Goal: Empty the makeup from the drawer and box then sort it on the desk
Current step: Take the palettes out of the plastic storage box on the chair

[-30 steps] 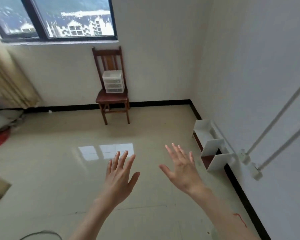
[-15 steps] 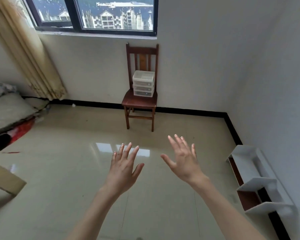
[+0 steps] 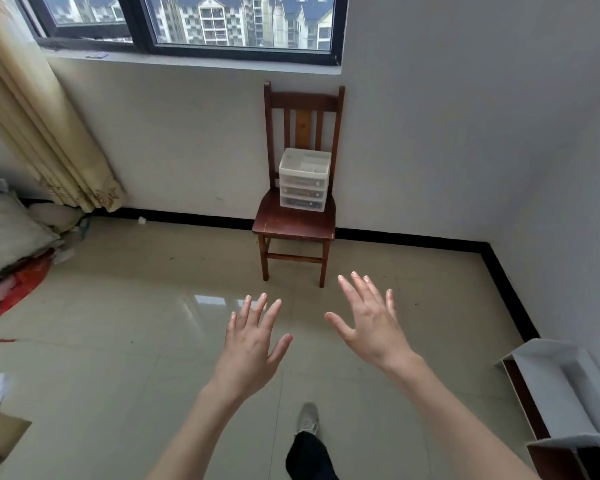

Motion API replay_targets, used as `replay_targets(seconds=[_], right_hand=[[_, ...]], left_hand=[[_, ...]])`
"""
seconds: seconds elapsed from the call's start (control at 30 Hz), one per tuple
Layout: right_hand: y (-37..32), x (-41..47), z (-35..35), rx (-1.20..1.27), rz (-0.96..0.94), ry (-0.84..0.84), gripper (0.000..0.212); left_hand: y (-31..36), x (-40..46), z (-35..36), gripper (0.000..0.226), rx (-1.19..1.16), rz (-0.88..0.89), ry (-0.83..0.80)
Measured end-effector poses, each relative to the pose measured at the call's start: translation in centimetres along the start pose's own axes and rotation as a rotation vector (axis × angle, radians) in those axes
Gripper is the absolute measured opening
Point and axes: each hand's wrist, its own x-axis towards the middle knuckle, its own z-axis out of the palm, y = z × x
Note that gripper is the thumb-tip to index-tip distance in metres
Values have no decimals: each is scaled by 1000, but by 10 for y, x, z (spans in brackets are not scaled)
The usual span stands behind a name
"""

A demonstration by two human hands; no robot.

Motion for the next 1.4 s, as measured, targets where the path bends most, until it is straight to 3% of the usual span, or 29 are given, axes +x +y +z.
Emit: replay_targets(seconds=[0.37, 0.53, 0.63, 0.73, 0.87, 1.03, 1.2, 1.4], right_hand=[[-3, 266, -10, 21, -29, -5, 68], [4, 353, 1, 21, -27, -70, 68], [12, 409, 10, 13, 13, -92, 67], [17, 471, 20, -8, 48, -115, 67], [16, 564, 36, -13, 112, -119, 67], [17, 652, 48, 3, 165, -130, 66], [51, 710, 62, -8, 242, -168, 65], [110, 782, 89, -44, 218, -211, 64]], left_hand=[[-65, 244, -28, 89, -23, -42, 16], [-93, 321, -9, 90, -72, -80, -92], [-113, 375, 1, 74, -29, -70, -186], [-140, 445, 5, 81, -14, -43, -197], [-179, 548, 7, 69, 30, 29, -227], [-210, 646, 11, 87, 17, 88, -264], [-214, 709, 40, 79, -51, 128, -334], [-207, 772, 102, 63, -94, 31, -453]])
